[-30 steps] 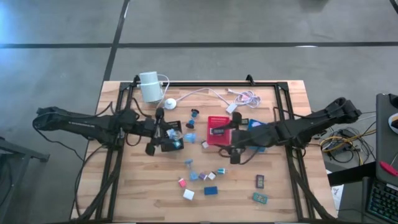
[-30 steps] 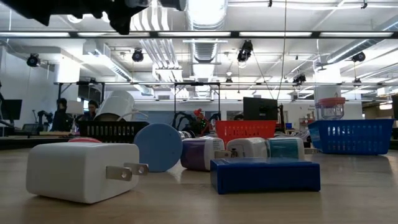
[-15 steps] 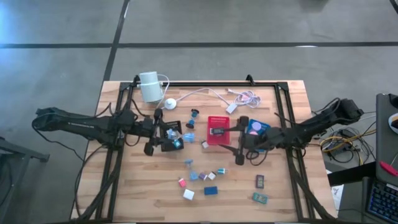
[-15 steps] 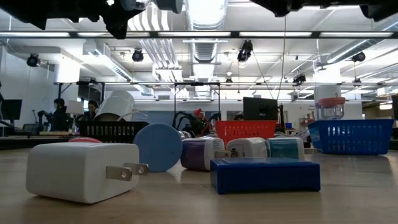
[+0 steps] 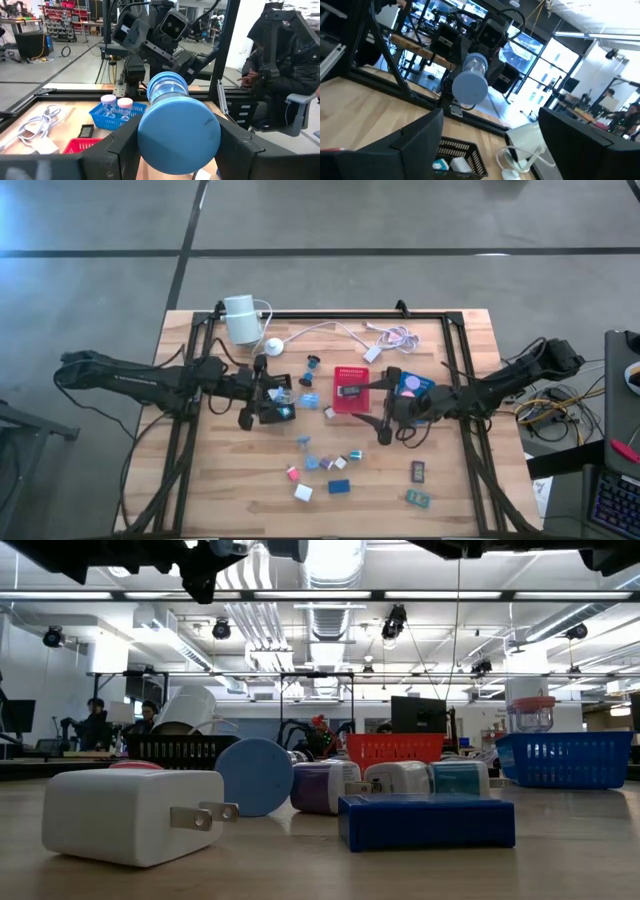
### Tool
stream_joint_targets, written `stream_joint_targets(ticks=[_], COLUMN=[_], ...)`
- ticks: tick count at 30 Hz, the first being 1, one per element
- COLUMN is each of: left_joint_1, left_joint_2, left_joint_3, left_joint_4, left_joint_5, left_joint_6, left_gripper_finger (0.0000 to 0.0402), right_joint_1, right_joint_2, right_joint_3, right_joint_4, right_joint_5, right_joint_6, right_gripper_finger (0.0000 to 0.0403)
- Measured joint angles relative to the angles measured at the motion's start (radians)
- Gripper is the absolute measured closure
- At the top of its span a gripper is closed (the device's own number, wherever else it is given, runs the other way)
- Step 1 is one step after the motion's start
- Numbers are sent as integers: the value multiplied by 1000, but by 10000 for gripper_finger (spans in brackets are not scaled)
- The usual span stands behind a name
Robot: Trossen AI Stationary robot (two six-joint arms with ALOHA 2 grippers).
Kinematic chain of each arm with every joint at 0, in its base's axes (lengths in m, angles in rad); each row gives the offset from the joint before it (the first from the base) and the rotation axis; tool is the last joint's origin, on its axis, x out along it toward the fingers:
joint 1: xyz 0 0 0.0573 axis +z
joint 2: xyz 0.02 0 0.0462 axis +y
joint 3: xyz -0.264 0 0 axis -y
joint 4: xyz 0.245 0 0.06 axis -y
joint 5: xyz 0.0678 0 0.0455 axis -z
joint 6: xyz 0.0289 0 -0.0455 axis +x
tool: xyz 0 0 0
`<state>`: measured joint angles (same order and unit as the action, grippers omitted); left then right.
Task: Pick & Place Office items
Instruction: Put the right light blue hourglass into the blue bin
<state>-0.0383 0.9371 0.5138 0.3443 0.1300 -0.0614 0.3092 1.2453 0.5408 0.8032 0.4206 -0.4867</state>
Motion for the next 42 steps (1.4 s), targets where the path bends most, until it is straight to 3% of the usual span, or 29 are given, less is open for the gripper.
stream_joint_targets(ticks=[7,18,32,36,42], left_joint_1=[3,6,7,7,10], left_joint_2=[78,146,160,160,160], left_joint_3=[86,160,155,154,154], left_joint_4=[31,31,45,44,44], left_joint_5=[-1,-1,1,1,2], left_joint_6=[-3,1,1,1,1], left_gripper_finger=[203,203,203,203,203], right_joint_1=[0,0,0,0,-3], right_joint_2=[51,229,341,341,332], right_joint_3=[86,268,371,364,355], right_joint_4=[-23,-9,-6,-8,-8], right_joint_5=[-9,112,136,157,158], right_joint_6=[-104,-248,-322,-321,-308], right_gripper_finger=[41,39,40,65,135])
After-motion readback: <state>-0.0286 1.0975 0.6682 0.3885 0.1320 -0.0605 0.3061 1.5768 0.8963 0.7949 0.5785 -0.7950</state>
